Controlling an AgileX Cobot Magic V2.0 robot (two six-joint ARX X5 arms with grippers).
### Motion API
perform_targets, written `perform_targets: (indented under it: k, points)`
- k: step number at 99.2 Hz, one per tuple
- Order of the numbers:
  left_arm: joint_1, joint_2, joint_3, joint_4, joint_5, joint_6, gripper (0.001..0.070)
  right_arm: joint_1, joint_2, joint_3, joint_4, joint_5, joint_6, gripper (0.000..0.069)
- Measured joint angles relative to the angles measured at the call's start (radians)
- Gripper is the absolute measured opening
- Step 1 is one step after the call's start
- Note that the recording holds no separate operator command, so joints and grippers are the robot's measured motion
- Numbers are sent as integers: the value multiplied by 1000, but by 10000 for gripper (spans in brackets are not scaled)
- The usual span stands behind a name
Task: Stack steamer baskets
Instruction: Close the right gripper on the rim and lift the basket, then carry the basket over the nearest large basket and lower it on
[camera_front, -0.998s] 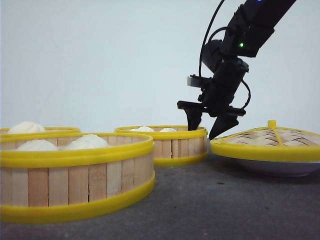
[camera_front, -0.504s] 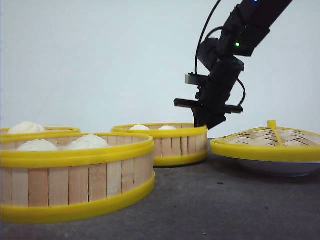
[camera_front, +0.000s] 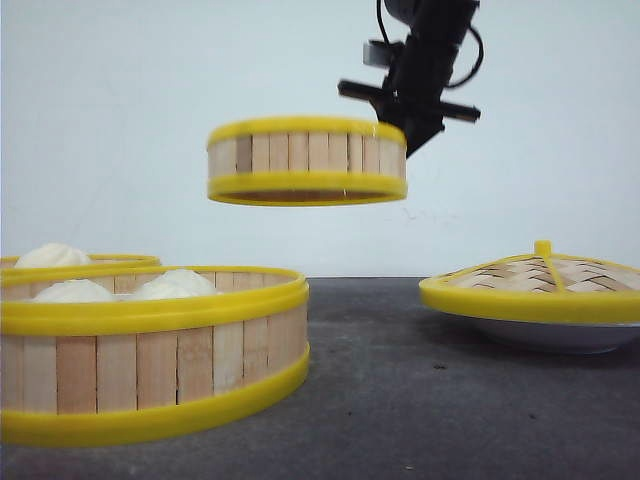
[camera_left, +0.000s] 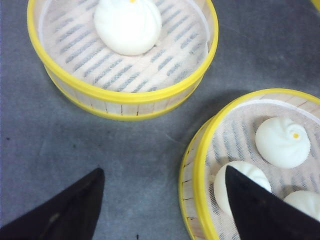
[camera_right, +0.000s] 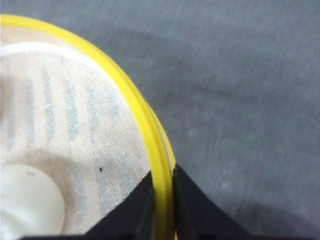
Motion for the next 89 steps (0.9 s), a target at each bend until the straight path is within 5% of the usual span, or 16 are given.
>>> perform_targets:
  k: [58,89]
  points:
    - [0,0,0,0,-1,2,468,132,-275,-48,-235,69,2,26]
    - [0,0,0,0,-1,2,468,192,-489,-521,39,17,2,26]
